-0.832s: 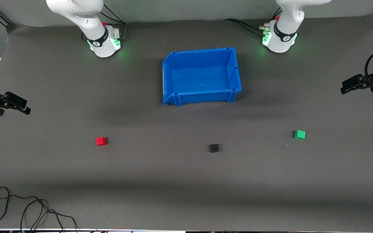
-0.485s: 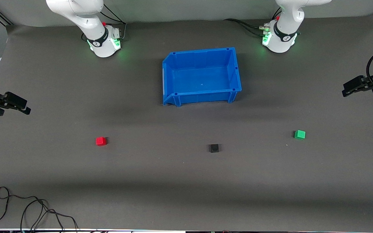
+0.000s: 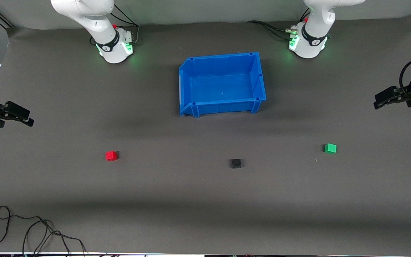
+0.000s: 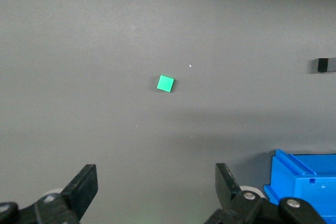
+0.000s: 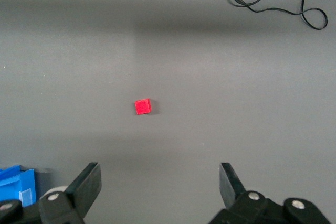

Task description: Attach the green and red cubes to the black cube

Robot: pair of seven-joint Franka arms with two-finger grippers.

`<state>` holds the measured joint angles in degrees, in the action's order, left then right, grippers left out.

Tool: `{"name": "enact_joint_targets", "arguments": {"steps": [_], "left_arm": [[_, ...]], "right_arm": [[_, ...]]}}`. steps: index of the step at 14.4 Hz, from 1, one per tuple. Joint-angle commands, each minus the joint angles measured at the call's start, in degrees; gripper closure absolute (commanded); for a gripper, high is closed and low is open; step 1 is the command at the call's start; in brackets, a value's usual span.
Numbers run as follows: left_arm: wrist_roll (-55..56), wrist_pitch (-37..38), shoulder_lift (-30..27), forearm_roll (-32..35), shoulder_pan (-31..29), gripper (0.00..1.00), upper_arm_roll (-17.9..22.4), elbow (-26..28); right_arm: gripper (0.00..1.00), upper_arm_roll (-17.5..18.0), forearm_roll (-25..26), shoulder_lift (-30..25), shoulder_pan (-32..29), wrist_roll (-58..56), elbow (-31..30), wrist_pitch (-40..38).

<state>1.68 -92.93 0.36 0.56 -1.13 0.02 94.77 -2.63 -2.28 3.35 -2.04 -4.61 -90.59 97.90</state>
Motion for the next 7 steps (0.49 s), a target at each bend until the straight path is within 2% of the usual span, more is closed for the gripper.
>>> {"name": "enact_joint_targets", "arguments": {"steps": [1, 3, 4, 5, 7], "left_arm": [[-0.5, -2.1, 0.8, -0.5, -0.4, 0.0, 0.2, 1.6], [0.2, -2.7, 2.5, -0.3, -0.4, 0.0, 0.3, 1.6], [1.7, -2.8, 3.4, -0.1, -0.4, 0.11, 0.5, 1.6], [5.3, -3.0, 4.6, -0.1, -0.6, 0.13, 0.7, 1.6], [12.3, -3.4, 7.4, 0.5, -1.1, 0.0, 0.7, 1.4]], "right_arm": [[0.0, 0.0, 0.3, 0.7, 0.5, -0.1, 1.1, 0.3], [0.0, 0.0, -0.2, 1.0, 0.5, 2.4, 1.1, -0.1], [0.0, -0.1, -2.3, 1.2, 0.2, 6.7, 1.7, 0.0], [0.0, -0.2, -4.1, 2.2, 0.0, 10.9, 2.7, 0.0], [0.0, -0.3, -4.7, 3.5, 0.2, 21.1, 4.6, -0.3]]}}
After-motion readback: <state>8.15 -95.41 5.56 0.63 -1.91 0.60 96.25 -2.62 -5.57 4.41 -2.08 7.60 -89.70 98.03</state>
